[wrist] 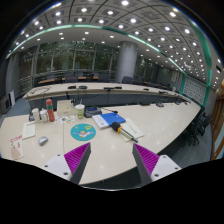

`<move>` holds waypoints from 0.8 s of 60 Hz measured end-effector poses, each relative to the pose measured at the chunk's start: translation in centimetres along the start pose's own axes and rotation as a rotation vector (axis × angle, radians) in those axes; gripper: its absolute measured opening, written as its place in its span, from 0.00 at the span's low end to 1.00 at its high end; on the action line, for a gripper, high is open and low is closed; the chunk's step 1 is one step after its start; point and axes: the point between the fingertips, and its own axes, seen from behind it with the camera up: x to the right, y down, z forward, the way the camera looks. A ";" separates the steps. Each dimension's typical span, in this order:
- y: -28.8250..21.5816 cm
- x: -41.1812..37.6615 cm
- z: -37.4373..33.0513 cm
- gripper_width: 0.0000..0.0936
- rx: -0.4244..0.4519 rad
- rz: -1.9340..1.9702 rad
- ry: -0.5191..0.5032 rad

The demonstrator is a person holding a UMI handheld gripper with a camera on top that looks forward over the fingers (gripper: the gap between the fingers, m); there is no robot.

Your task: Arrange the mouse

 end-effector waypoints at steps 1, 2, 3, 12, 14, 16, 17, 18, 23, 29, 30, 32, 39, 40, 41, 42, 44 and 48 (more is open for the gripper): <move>0.2 -0.1 0.0 0.92 -0.005 0.000 -0.004; 0.4 -0.3 0.1 0.91 -0.011 0.000 -0.006; 0.8 -0.4 0.2 0.92 -0.016 -0.002 -0.008; 6.1 -3.6 5.0 0.91 -0.057 -0.029 0.002; 7.7 -4.4 5.5 0.92 -0.076 -0.042 -0.002; 9.1 -5.8 6.2 0.92 -0.093 -0.054 -0.012; 10.2 -6.4 6.9 0.92 -0.098 -0.057 -0.022; 10.9 -7.3 7.4 0.92 -0.104 -0.062 -0.032; 14.8 -12.4 9.6 0.91 -0.125 -0.084 -0.097; 19.6 -19.6 12.0 0.92 -0.168 -0.097 -0.183; 20.0 -21.0 12.2 0.92 -0.175 -0.096 -0.198; 20.8 -23.6 12.9 0.91 -0.177 -0.090 -0.228; 21.7 -32.7 14.9 0.92 -0.169 -0.080 -0.311; 21.7 -34.0 15.2 0.92 -0.169 -0.080 -0.322; 21.6 -35.1 15.6 0.92 -0.171 -0.078 -0.336; 21.5 -36.3 15.8 0.92 -0.173 -0.077 -0.348; 21.2 -38.8 16.5 0.92 -0.170 -0.073 -0.368; 20.2 -43.2 18.1 0.92 -0.153 -0.066 -0.406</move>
